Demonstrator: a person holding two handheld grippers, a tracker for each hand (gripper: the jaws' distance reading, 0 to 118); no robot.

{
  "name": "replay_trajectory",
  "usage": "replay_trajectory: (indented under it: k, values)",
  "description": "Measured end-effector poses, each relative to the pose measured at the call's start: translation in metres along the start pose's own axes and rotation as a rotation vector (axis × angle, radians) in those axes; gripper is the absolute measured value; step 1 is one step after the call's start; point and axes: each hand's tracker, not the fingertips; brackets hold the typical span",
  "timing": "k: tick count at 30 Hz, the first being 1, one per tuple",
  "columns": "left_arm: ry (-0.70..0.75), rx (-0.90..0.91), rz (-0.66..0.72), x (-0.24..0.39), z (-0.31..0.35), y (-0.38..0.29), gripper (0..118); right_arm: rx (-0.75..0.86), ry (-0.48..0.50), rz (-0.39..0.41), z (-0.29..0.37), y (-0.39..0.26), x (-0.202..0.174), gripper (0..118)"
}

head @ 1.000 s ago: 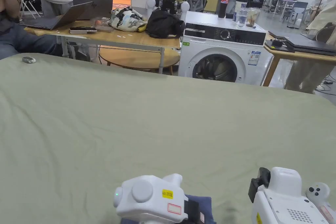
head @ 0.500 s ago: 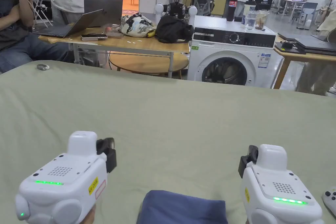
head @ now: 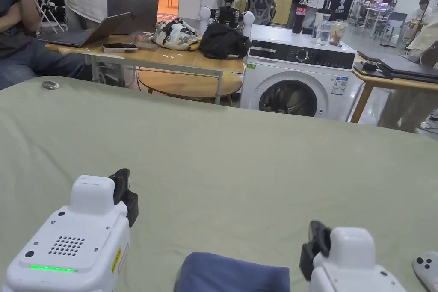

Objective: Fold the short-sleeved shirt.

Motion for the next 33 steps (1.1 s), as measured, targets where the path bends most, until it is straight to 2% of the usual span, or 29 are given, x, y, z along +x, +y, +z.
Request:
replay_trajectory:
  k: [3,5,9,11,14,17,18,19,20,21,22,24,28,33]
  values:
    - [-0.014,-0.014,0.001,-0.001,0.002,0.0,0,-0.177,0.071,0.008,-0.008,-0.031,-0.012,0]
    - [-0.021,-0.029,-0.004,-0.002,0.004,-0.004,0,-0.283,0.082,0.018,-0.026,-0.051,-0.019,0]
    - [-0.039,-0.09,0.0,-0.006,0.009,-0.012,0,-0.494,0.097,-0.029,-0.07,-0.081,-0.026,0]
    - [-0.041,-0.152,0.001,-0.008,0.011,-0.018,0,-0.485,0.075,-0.013,-0.076,-0.08,-0.026,0]
    - [-0.114,-0.359,0.044,-0.014,0.01,-0.028,0,-0.512,0.075,-0.019,-0.079,-0.071,-0.025,0]
    - [-0.269,-0.582,0.181,-0.024,0.001,-0.046,1,-0.511,0.093,-0.006,-0.076,-0.072,-0.023,0]
    - [-0.349,-0.668,0.251,-0.027,-0.007,-0.054,9,-0.509,0.096,-0.005,-0.075,-0.072,-0.022,0]
    - [-0.449,-0.824,0.333,-0.032,-0.016,-0.063,28,-0.509,0.099,-0.004,-0.073,-0.073,-0.022,0]
    - [-0.533,-0.874,0.433,-0.037,-0.024,-0.073,60,-0.509,0.101,-0.005,-0.073,-0.073,-0.021,0]
    - [-0.624,-0.942,0.553,-0.041,-0.031,-0.085,77,-0.509,0.104,-0.006,-0.074,-0.072,-0.02,0]
    - [-0.691,-0.976,0.652,-0.044,-0.037,-0.097,83,-0.511,0.107,-0.009,-0.074,-0.072,-0.019,0]
    - [-0.746,-1.023,0.74,-0.046,-0.045,-0.112,83,-0.512,0.111,-0.017,-0.074,-0.072,-0.018,0]
    - [-0.749,-1.049,0.705,-0.03,-0.062,-0.13,83,-0.507,0.116,-0.03,-0.073,-0.074,-0.017,0]
    - [-0.904,-1.068,0.975,0.003,-0.092,-0.152,83,-0.503,0.115,-0.041,-0.073,-0.075,-0.016,0]
